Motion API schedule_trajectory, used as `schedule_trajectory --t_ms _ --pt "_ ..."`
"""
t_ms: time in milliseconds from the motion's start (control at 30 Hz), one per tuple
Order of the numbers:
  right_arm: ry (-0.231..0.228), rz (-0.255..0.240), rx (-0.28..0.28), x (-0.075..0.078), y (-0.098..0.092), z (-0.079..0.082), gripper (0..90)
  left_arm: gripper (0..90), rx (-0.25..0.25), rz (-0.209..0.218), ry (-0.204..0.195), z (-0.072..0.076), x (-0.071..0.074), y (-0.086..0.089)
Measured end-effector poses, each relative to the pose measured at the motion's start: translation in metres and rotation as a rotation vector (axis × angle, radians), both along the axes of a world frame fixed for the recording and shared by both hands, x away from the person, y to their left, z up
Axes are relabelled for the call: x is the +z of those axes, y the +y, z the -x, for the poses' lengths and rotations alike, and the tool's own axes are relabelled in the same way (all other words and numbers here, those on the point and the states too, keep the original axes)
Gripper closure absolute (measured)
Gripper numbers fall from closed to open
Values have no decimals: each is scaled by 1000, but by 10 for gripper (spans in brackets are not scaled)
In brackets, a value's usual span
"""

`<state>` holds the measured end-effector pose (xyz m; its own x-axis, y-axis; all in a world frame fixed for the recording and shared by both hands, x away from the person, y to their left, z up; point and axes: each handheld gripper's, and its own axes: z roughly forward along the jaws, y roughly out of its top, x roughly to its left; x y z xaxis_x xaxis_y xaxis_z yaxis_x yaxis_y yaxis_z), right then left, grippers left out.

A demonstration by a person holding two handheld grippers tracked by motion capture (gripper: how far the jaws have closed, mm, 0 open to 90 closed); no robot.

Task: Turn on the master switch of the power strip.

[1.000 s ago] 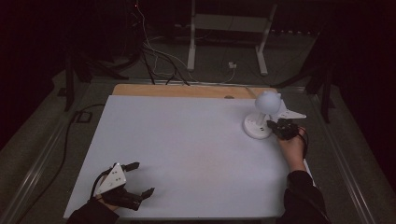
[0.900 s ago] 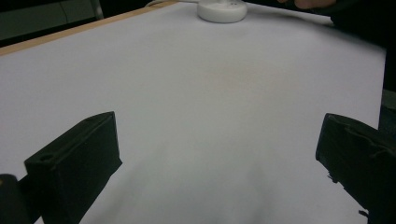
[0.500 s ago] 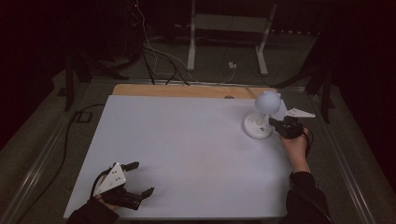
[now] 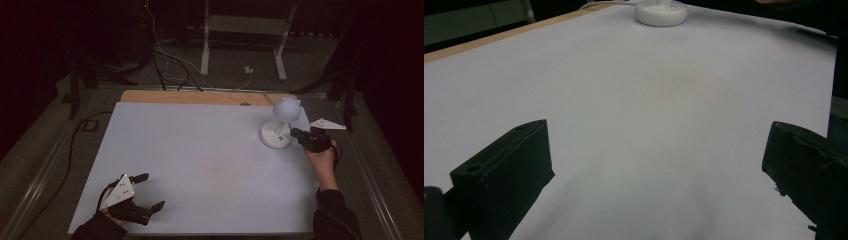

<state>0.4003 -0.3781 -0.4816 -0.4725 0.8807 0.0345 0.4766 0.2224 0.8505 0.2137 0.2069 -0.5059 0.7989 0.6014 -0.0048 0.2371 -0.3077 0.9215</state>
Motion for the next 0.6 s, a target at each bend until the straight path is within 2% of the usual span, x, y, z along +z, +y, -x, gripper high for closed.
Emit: schedule_trajectory --t_ms 200,367,533,600 --pt "46 -9 14 -4 4 5 507 2 1 1 0 0 0 0" --pt "63 -32 15 -4 8 7 339 2 1 1 1 0 0 0" --pt "80 -42 3 -3 15 9 42 2 0 0 0 0 0 0" --pt "78 -66 19 -2 17 11 0 2 0 -1 0 0 0 0"
